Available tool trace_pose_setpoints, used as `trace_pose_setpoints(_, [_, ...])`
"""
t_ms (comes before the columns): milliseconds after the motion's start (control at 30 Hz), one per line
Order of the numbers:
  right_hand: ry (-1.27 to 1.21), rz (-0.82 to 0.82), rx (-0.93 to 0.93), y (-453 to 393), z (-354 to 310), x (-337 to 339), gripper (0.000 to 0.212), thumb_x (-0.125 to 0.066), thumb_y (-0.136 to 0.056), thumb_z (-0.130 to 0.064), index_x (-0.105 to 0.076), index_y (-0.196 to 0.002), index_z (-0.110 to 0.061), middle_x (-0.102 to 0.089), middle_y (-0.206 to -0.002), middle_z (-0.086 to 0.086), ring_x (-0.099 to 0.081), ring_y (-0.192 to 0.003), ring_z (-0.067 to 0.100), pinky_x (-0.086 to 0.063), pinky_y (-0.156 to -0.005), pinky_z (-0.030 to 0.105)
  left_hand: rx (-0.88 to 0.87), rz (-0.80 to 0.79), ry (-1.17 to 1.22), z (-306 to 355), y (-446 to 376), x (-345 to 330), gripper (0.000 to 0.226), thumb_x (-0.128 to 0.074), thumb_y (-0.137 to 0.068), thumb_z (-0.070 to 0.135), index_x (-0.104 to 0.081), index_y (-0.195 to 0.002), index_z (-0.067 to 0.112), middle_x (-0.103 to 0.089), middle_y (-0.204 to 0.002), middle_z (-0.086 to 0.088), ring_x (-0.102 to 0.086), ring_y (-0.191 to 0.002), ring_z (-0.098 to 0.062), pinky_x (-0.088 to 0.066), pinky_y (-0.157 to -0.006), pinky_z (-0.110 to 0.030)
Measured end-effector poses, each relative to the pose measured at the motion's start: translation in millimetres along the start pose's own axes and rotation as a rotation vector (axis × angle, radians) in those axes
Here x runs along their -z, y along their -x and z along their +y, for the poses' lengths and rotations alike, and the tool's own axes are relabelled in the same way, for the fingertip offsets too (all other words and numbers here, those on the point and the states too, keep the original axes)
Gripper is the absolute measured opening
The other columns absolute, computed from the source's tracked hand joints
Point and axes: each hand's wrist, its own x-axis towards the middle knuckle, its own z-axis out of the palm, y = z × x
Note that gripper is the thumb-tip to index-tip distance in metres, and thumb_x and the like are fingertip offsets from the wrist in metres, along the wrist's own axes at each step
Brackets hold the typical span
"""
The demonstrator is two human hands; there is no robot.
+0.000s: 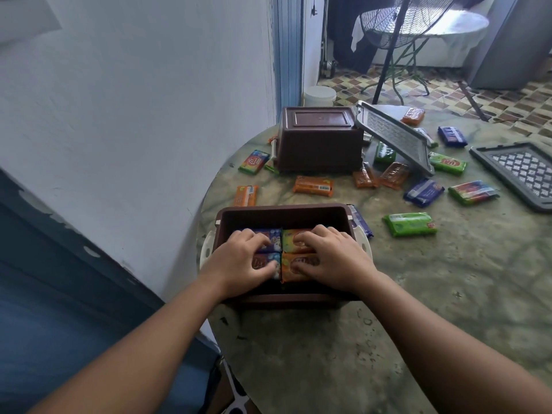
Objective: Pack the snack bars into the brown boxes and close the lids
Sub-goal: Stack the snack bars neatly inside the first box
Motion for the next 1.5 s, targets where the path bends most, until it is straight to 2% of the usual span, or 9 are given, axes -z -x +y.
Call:
trace_pose_setpoints(133, [-0.242,0.182,-0.047,-10,5,3,0.028,-0.064,-0.097,-0.042,-0.064,-0.124,-0.034,-0.059,-0.11,-0.013,-0.06,-0.1,0.011,-0.057,-0.082,0.04,0.073,0.225,0.101,4,-11,8,0.008,-0.066,-0.093,0.034,-0.062,-0.097,0.029,-0.057,-0.087,0.014,-0.056,-0.084,-0.006,-0.054,-0.074,-0.036])
trace_pose_setpoints(333, [-0.209,0.345,-0.053,-57,10,22,0.017,-0.065,-0.095,-0.035,-0.07,-0.107,-0.024,-0.061,-0.1,-0.005,-0.058,-0.097,0.021,-0.054,-0.082,0.04,0.175,0.303,0.068,10,-66,32,0.013,-0.065,-0.093,0.036,-0.061,-0.087,0.025,-0.058,-0.08,0.008,-0.057,-0.073,-0.013,-0.049,-0.064,-0.034])
trace_pose_setpoints(633, [-0.142,0.049,-0.263,-149,27,33,0.028,-0.059,-0.093,-0.051,-0.07,-0.111,-0.032,-0.059,-0.106,-0.004,-0.061,-0.104,0.023,-0.052,-0.096,0.04,0.414,0.022,-0.042,-49,-170,38,0.021,-0.064,-0.09,0.046,-0.061,-0.096,0.025,-0.067,-0.098,-0.002,-0.06,-0.088,-0.024,-0.049,-0.074,-0.034])
trace_pose_setpoints(767, [-0.08,-0.128,-0.341,-181,38,34,0.038,-0.059,-0.096,-0.052,-0.066,-0.12,-0.024,-0.065,-0.119,0.003,-0.06,-0.114,0.027,-0.049,-0.099,0.04,0.481,-0.164,-0.125,-72,-195,26,0.041,-0.067,-0.086,0.052,-0.063,-0.106,0.017,-0.064,-0.102,-0.006,-0.058,-0.092,-0.026,-0.04,-0.067,-0.033])
trace_pose_setpoints(867, [-0.071,-0.21,-0.398,-201,48,30,0.046,-0.059,-0.098,-0.049,-0.061,-0.132,-0.018,-0.064,-0.133,0.007,-0.057,-0.124,0.029,-0.047,-0.103,0.04,0.522,-0.254,-0.156,-81,-210,17,0.048,-0.071,-0.085,0.05,-0.064,-0.116,0.014,-0.062,-0.107,-0.009,-0.057,-0.095,-0.027,-0.047,-0.077,-0.034])
trace_pose_setpoints(1000, [-0.017,-0.319,-0.417,-216,59,17,0.065,-0.06,-0.098,-0.046,-0.043,-0.152,-0.015,-0.045,-0.155,0.015,-0.043,-0.141,0.036,-0.039,-0.113,0.04,0.562,-0.377,-0.112,-83,-218,-5,0.05,-0.072,-0.088,0.044,-0.063,-0.122,0.008,-0.064,-0.121,-0.015,-0.063,-0.11,-0.033,-0.053,-0.094,-0.039])
trace_pose_setpoints(1267, [0.04,-0.381,-0.46,-234,86,-11,0.099,-0.065,-0.094,-0.044,-0.001,-0.165,-0.018,0.001,-0.172,0.011,-0.014,-0.155,0.04,-0.024,-0.123,0.046,0.356,-0.345,-0.104,-86,-221,-18,0.04,-0.086,-0.074,0.044,-0.07,-0.106,0.027,-0.066,-0.112,-0.003,-0.064,-0.1,-0.024,-0.053,-0.084,-0.033])
trace_pose_setpoints(1367, [0.051,-0.431,-0.455,-231,92,-22,0.11,-0.073,-0.088,-0.038,0.004,-0.165,-0.018,-0.005,-0.172,0.011,-0.012,-0.156,0.037,-0.023,-0.125,0.046,0.328,-0.33,-0.138,-82,-220,-24,0.061,-0.09,-0.064,0.042,-0.054,-0.111,0.025,-0.058,-0.119,-0.006,-0.059,-0.105,-0.029,-0.054,-0.089,-0.04])
trace_pose_setpoints(1500, [0.246,-0.334,-0.386,-226,85,-21,0.094,-0.077,-0.083,-0.031,-0.024,-0.159,-0.015,-0.036,-0.155,0.011,-0.044,-0.136,0.036,-0.046,-0.102,0.044,0.359,-0.301,-0.161,-85,-220,-28,0.094,-0.091,-0.062,0.039,-0.042,-0.14,0.022,-0.052,-0.134,-0.008,-0.057,-0.116,-0.032,-0.053,-0.096,-0.047])
